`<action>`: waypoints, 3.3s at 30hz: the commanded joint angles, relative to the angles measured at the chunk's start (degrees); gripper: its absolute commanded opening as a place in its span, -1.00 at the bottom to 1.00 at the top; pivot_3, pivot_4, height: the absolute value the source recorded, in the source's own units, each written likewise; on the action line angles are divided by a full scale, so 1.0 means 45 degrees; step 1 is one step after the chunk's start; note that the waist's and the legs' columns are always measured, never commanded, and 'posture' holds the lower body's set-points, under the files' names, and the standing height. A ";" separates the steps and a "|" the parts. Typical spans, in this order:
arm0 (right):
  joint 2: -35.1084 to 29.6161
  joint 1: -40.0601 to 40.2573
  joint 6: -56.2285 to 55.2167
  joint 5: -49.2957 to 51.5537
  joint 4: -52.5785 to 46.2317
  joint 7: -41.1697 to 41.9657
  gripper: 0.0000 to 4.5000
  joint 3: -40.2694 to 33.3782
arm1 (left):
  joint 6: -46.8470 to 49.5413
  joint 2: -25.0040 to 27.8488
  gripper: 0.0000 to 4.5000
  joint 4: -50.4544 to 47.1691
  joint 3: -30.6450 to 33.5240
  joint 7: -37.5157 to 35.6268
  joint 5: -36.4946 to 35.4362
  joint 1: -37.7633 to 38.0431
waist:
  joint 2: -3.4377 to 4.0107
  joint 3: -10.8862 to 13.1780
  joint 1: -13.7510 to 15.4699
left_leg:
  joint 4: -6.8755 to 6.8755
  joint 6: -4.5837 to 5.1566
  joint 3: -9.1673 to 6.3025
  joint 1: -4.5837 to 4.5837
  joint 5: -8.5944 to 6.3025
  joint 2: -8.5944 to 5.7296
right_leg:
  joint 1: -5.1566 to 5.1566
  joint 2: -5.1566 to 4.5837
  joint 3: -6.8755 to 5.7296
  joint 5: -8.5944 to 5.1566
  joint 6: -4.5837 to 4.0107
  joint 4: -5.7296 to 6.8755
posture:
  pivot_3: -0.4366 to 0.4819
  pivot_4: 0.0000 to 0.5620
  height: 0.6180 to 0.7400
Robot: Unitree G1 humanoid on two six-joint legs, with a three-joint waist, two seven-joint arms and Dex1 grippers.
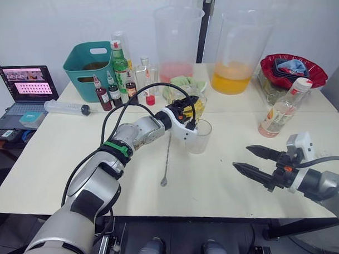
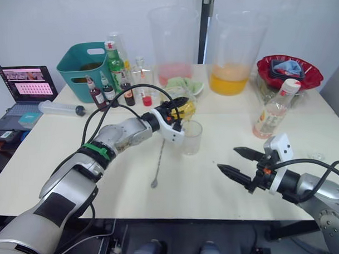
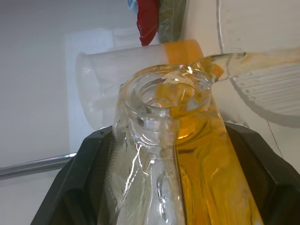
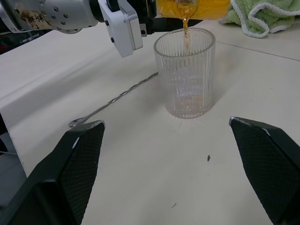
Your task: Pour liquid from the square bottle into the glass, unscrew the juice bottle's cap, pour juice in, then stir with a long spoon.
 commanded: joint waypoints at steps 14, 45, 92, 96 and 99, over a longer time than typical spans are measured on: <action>-0.0087 -0.0623 0.0139 0.0249 -0.0015 0.0033 1.00 0.0138 | -0.0237 0.0205 0.25 -0.1145 0.1063 -0.0649 -0.1742 -0.0462 | 0.0000 0.0000 -0.0013 | 0.0004 -0.0002 0.0000 -0.0003 0.0001 0.0000 | -0.0004 0.0000 0.0001 0.0000 0.0000 0.0004 | -0.05 -0.47 1.00; -0.0303 -0.2883 0.0418 0.0028 0.1027 0.0689 1.00 0.1584 | 1.0735 -0.0411 0.25 -0.4222 0.9643 -0.6275 -1.3648 0.2528 | 0.0002 -0.0004 -0.0279 | 0.0023 -0.0015 -0.0021 -0.0004 0.0010 0.0001 | -0.0006 -0.0001 -0.0004 0.0004 -0.0005 0.0030 | -0.05 -0.47 1.00; 0.0145 -0.1678 -0.0283 -0.0926 0.1020 0.0943 1.00 0.1110 | 1.2893 0.5850 0.99 -1.4309 1.1749 -1.5881 -2.0457 1.1640 | 0.0030 -0.0030 0.0015 | -0.0021 -0.0001 0.0000 0.0075 -0.0005 0.0031 | 0.0008 0.0022 0.0060 0.0025 -0.0035 -0.0008 | -0.05 -0.47 1.00; 0.0988 0.0085 -0.0933 -0.1355 0.0030 0.0085 1.00 0.0634 | 1.2369 0.5479 0.99 -1.4009 1.1636 -1.6340 -2.0796 1.1504 | 0.0030 -0.0032 0.0070 | -0.0024 -0.0006 0.0001 0.0073 -0.0002 0.0033 | 0.0008 0.0023 0.0065 0.0025 -0.0035 -0.0012 | -0.05 -0.47 1.00; 0.2181 0.1265 -0.1738 -0.0961 -0.0730 -0.0285 1.00 -0.0034 | 1.2457 0.5299 0.99 -1.3667 1.1410 -1.6848 -2.1292 1.1042 | 0.0031 -0.0032 0.0040 | -0.0026 -0.0006 0.0003 0.0082 -0.0002 0.0035 | 0.0015 0.0024 0.0068 0.0025 -0.0034 -0.0013 | -0.05 -0.47 1.00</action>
